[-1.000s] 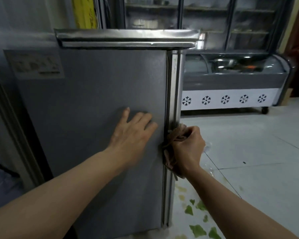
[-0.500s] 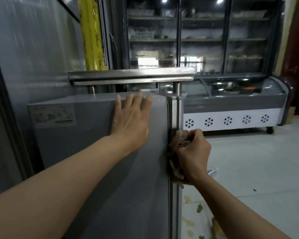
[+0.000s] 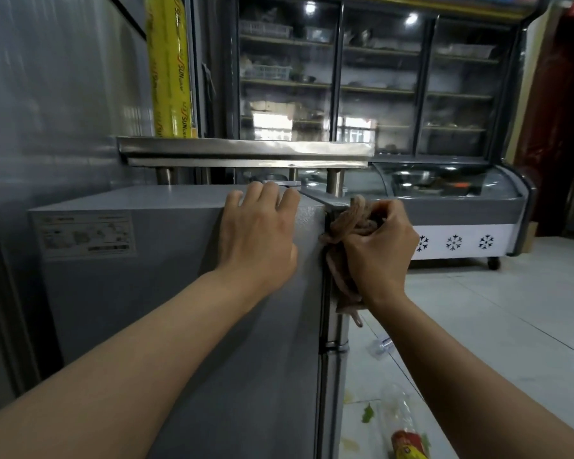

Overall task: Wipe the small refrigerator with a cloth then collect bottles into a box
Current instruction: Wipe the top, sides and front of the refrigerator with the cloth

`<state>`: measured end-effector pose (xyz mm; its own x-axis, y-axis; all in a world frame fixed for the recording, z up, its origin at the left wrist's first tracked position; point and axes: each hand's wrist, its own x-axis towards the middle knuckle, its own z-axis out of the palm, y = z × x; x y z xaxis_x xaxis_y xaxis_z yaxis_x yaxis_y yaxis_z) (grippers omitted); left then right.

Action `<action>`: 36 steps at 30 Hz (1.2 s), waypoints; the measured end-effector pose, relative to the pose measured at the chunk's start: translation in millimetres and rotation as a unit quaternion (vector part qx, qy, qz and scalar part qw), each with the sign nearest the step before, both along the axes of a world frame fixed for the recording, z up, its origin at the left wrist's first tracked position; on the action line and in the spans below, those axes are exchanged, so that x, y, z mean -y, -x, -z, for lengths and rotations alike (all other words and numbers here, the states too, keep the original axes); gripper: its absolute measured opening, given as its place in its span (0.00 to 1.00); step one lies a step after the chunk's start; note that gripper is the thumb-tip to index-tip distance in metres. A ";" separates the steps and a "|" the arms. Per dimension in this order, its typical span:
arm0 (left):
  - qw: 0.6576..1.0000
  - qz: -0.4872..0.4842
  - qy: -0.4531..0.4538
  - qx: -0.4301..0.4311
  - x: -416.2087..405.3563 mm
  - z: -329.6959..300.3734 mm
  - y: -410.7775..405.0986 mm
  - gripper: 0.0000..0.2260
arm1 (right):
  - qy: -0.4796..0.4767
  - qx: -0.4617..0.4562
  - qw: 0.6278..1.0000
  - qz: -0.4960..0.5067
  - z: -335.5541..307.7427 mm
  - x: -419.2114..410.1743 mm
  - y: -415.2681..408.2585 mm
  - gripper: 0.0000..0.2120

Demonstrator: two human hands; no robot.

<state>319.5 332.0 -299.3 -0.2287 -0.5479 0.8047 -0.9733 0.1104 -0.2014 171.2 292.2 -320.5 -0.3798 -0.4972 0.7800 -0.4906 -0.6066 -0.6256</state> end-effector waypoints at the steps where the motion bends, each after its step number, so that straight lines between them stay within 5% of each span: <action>1: 1.000 0.000 0.004 0.000 0.6 -0.7 0.2 0.20 | 0.023 -0.014 1.000 0.012 -2.5 1.4 -0.8 0.13; 5: 1.000 0.012 0.015 -0.007 1.9 -2.4 -0.2 0.18 | 0.059 -0.088 0.994 0.042 -7.7 4.9 0.1 0.11; 12: 0.998 0.018 -0.008 -0.063 0.0 -11.6 3.9 0.11 | 0.008 -0.117 0.992 -0.050 -23.5 -2.2 14.7 0.06; 18: 0.992 -0.003 -0.110 -0.063 -8.9 -32.7 6.9 0.12 | -0.185 -0.047 0.975 -0.115 -54.7 -11.8 32.2 0.09; 23: 0.968 -0.003 -0.242 -0.067 -17.7 -64.0 9.4 0.14 | -0.405 -0.095 0.897 -0.147 -79.8 -25.3 46.0 0.14; 26: 0.924 -0.014 -0.378 -0.050 -27.9 -89.8 8.4 0.17 | -0.473 -0.103 0.860 -0.160 -105.4 -38.0 51.9 0.14; 30: 0.808 -0.019 -0.584 -0.074 -47.3 -121.4 3.4 0.30 | -0.512 -0.019 0.838 -0.187 -157.2 -61.1 63.3 0.15; 36: 0.758 0.114 -0.585 -0.264 -67.9 -215.9 30.0 0.27 | -0.527 0.017 0.820 -0.222 -256.8 -104.5 87.0 0.14</action>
